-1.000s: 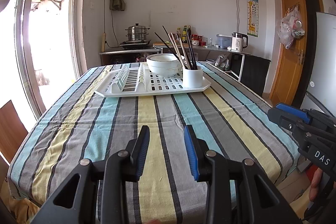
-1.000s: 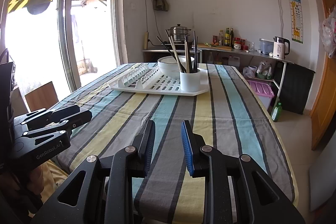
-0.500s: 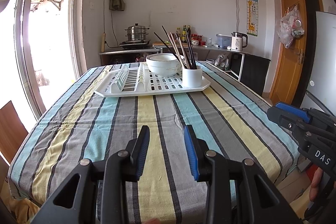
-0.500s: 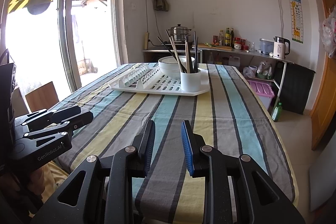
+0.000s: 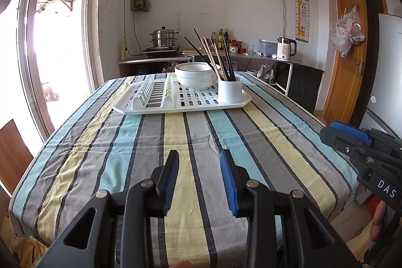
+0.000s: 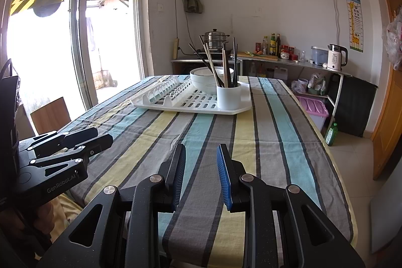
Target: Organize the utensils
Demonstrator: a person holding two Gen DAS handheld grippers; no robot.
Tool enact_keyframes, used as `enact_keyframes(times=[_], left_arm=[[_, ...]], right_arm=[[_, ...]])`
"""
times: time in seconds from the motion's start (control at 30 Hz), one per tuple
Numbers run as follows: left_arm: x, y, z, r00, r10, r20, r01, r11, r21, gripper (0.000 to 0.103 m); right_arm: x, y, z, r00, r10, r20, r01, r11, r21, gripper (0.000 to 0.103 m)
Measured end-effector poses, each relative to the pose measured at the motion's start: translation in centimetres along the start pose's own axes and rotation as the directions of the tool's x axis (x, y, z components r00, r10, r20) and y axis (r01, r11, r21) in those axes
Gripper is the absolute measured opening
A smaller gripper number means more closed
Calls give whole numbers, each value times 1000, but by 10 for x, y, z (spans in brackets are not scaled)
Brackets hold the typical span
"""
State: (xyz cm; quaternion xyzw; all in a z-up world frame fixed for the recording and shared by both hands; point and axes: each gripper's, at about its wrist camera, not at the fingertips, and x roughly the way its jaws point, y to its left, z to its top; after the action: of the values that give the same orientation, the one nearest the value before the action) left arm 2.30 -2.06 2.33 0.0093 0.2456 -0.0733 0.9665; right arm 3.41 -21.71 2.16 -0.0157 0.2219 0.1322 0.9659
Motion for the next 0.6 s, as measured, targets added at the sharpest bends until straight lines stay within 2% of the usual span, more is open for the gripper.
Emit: enact_keyframes(times=[0.6], left_arm=[[7,-2,-2,1000,23,-10,-22,1000,20,36]], right_arm=[[0,0,0,1000,-1,0,1,1000,-1,26]])
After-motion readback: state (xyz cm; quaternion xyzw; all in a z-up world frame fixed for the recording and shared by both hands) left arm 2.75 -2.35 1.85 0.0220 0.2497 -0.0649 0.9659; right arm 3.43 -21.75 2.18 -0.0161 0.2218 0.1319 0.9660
